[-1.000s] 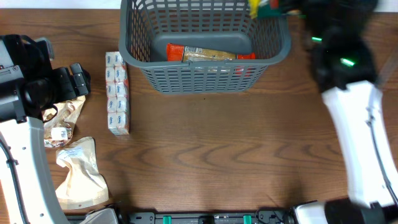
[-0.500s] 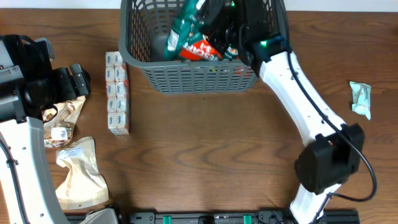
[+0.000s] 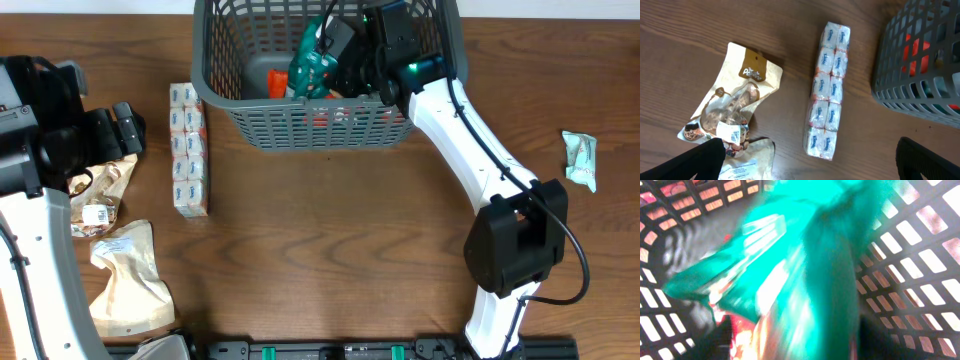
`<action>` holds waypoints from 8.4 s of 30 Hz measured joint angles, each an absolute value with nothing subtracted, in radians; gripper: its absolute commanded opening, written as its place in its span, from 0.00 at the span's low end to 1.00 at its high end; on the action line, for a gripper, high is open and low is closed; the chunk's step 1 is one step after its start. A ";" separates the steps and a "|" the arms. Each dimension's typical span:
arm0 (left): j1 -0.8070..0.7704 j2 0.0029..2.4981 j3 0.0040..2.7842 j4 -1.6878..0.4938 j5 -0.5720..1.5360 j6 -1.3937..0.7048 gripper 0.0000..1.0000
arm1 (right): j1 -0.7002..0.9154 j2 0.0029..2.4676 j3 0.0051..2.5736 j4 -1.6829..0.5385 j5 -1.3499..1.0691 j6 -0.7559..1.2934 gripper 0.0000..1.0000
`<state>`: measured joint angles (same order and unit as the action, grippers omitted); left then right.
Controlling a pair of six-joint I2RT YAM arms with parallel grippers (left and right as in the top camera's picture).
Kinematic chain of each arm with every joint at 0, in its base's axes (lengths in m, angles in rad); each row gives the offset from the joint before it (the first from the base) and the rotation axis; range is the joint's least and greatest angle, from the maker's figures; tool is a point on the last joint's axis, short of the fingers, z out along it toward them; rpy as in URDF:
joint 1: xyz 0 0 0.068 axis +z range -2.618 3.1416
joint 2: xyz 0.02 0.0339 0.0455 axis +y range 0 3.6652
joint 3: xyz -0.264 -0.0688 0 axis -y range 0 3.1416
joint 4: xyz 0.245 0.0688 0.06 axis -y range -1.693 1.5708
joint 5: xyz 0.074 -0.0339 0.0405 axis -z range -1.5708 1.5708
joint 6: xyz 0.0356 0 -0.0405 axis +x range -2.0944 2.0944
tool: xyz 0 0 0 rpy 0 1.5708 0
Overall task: Pack container
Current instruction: 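Carry the Nescafe pouch into the basket and open the right gripper, then move the right gripper to the small mint-green packet, then grasp the mint-green packet with the right gripper and lift, then drop the mint-green packet into the basket with the right gripper, then withdraw the right gripper and grasp the white tissue strip with the left gripper, then carry the tissue strip into the basket with the left gripper and release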
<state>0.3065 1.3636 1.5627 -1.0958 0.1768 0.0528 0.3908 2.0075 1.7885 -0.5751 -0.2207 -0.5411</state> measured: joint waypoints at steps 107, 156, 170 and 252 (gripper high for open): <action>0.307 1.364 1.563 -1.096 0.177 0.053 0.99 | -0.265 2.200 2.532 -1.167 -0.125 -0.276 0.01; 0.305 1.364 1.563 -1.122 0.177 0.075 0.99 | 0.278 2.185 2.604 -1.129 -0.263 -0.662 0.99; 0.081 1.423 1.563 -1.056 0.146 0.110 0.99 | -0.174 1.904 2.616 -1.464 -0.200 -0.244 0.99; -0.083 1.421 1.979 -0.916 0.015 0.149 0.05 | -0.239 1.985 1.840 -1.151 -0.190 -0.166 0.99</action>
